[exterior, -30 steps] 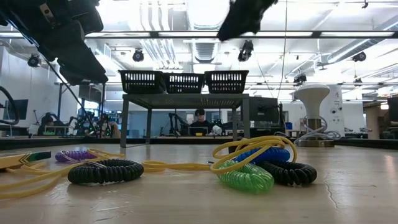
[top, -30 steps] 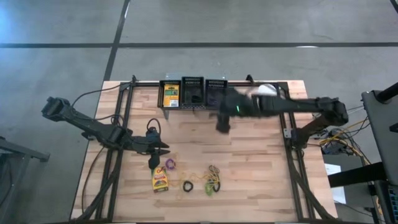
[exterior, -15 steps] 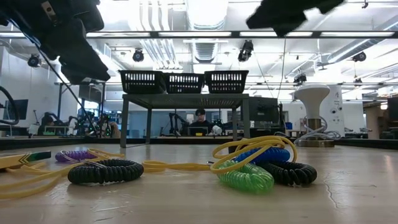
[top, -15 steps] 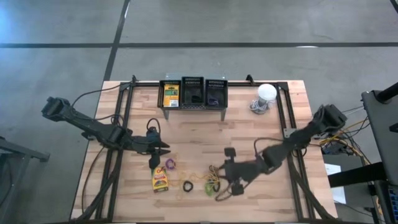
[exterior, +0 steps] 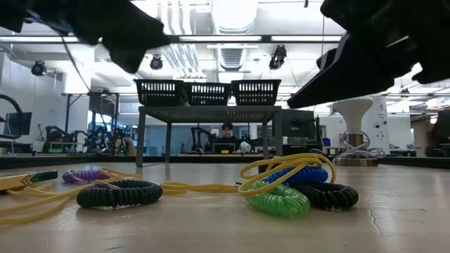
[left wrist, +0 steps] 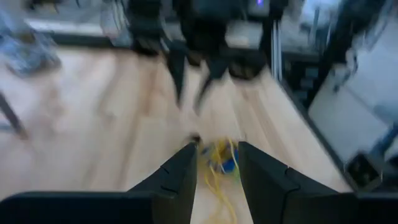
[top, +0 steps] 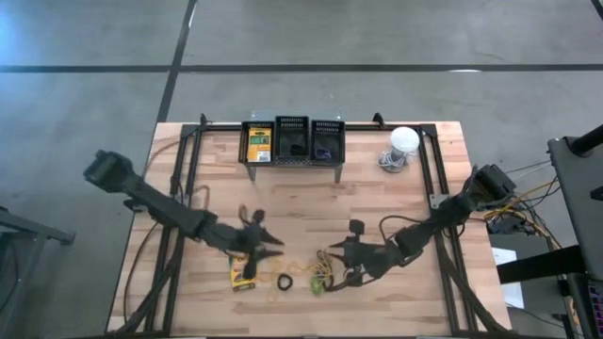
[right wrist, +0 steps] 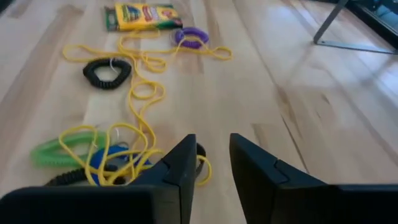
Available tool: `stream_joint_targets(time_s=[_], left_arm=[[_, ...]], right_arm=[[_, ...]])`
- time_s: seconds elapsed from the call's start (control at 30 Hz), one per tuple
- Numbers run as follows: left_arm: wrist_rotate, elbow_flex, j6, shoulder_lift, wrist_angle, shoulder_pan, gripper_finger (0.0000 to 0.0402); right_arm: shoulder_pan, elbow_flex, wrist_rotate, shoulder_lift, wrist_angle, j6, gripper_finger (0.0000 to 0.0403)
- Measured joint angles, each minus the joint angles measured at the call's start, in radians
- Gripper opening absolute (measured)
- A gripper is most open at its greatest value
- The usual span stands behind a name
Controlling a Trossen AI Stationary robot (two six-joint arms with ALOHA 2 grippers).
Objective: Pick & Place Office Desk Supplies
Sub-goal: Put the yellow rubber band into the middle black basket
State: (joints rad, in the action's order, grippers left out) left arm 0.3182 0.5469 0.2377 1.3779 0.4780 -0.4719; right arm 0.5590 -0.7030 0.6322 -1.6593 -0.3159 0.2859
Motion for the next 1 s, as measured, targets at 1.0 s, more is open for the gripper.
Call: stream_joint_targets(time_s=[1.0], left_arm=[[0.064, 0.638, 0.247, 0.666, -0.609, -0.043, 0.0108]], right_arm=[[0.018, 0.068, -0.003, 0.035, -0.087, 0.031, 0.0068]])
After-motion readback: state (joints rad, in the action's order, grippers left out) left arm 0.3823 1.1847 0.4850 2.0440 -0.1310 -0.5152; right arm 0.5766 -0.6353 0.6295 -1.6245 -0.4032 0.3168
